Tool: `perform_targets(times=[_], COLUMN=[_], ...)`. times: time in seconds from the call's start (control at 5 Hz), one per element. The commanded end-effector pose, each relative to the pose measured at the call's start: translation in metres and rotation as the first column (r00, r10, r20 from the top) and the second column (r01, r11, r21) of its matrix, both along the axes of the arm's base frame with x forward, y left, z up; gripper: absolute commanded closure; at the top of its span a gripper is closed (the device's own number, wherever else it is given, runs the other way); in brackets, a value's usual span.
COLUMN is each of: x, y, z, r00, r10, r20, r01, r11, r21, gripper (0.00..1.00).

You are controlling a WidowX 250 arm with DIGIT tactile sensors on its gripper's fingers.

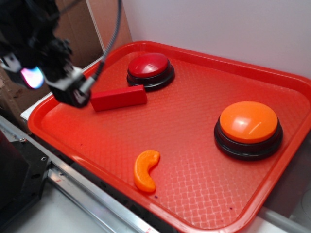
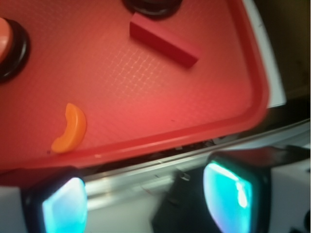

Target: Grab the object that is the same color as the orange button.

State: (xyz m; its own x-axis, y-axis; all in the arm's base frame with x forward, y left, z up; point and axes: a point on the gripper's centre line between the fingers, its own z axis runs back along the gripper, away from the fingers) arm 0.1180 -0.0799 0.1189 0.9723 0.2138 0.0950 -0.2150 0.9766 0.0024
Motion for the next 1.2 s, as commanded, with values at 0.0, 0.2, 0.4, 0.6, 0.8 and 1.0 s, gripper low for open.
perform_targets(times=[0.0,0.2,0.4,0.6,0.8,1.0], x=[0.022,0.028,0.036,0.042,0.046,0.049], y=[-0.030,-0.042,-0.054,-0.069,-0.077,-0.082], z=[-0.045,-0.063,-0.077,-0.093,-0.104,-0.114], r00=[0.989,0.983,0.983,0.985,0.987,0.993], r10=[0.121,0.161,0.157,0.138,0.122,0.075], r20=[0.087,0.094,0.095,0.107,0.101,0.090], r01=[-0.116,-0.155,-0.151,-0.132,-0.118,-0.071], r11=[0.991,0.986,0.986,0.989,0.992,0.997], r21=[-0.068,-0.062,-0.074,-0.065,-0.046,-0.043], gripper=[0.00,0.00,0.00,0.00,0.00,0.00])
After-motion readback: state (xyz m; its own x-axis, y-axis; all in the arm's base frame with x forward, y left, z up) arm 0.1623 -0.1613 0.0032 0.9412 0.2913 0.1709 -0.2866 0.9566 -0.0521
